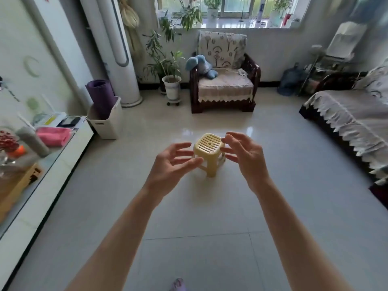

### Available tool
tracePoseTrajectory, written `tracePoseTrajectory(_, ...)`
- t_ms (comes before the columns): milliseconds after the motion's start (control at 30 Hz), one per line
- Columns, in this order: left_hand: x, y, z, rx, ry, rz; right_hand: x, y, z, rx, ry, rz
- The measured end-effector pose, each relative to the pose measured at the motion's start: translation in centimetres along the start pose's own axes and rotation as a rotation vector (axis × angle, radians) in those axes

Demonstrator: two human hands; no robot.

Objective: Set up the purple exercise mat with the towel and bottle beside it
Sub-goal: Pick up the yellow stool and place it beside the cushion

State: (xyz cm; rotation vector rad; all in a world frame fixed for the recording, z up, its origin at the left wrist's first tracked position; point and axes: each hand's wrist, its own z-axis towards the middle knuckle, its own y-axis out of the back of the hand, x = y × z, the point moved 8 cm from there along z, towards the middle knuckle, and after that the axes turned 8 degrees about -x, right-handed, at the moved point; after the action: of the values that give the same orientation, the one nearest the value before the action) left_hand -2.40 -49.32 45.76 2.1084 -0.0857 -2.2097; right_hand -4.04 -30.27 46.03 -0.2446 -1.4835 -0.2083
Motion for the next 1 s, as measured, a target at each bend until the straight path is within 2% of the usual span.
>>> tracePoseTrajectory(233, 3.2, -5.7, 10.7, 0.062, 0.063, -0.019, -2.4, 3.2, 10.5, -0.072, -0.018, -0.006)
tracePoseTrajectory(433, 5.6, -10.0, 21.0, 0.081, 0.121, -0.047, -4.6, 4.4, 21.0, -0.103, -0.012, -0.134)
tracePoseTrajectory(633, 8.0, -15.1, 30.4, 0.118, 0.188, -0.043, -8.4, 6.7, 30.6, -0.147, -0.124, -0.151)
tracePoseTrajectory(833, 9.0, -19.9, 39.3, 0.059, 0.215, -0.083, -11.0, 7.4, 41.6, -0.069, -0.154, -0.185)
tracePoseTrajectory(1000, 10.8, -23.7, 46.9, -0.089, 0.266, -0.123, -12.6, 8.4, 52.4, 0.058, -0.157, -0.248)
